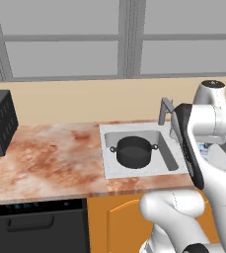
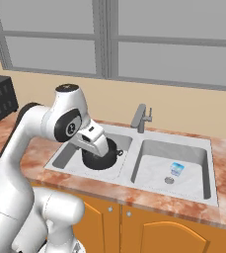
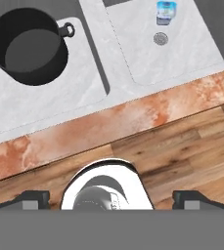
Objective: Pick the jar and pot and place them in the sink. Then turn on the water.
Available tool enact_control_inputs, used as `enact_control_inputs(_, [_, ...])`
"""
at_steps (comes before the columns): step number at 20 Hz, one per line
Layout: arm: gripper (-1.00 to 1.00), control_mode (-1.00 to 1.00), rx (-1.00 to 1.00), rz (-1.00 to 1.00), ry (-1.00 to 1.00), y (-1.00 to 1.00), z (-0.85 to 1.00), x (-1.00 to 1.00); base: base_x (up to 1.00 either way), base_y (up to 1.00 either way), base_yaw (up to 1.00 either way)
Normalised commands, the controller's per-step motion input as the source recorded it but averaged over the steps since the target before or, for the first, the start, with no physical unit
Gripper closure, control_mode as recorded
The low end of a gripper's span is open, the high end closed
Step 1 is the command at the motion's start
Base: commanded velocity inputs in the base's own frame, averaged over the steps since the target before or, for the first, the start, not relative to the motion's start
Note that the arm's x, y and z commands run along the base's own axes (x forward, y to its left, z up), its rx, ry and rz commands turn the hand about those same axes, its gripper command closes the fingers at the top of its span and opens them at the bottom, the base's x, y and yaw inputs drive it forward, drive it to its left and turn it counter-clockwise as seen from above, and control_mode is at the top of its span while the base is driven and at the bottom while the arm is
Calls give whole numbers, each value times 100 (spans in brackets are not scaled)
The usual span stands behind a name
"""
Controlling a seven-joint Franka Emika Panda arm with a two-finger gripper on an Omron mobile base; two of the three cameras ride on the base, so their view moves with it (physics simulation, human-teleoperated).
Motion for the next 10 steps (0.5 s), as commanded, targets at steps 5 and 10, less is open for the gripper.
enact_control_inputs(5, [-100,-100,0,4,0,12,29,0,0,0,0])
enact_control_inputs(10, [-100,-100,0,6,0,2,14,0,0,0,0])
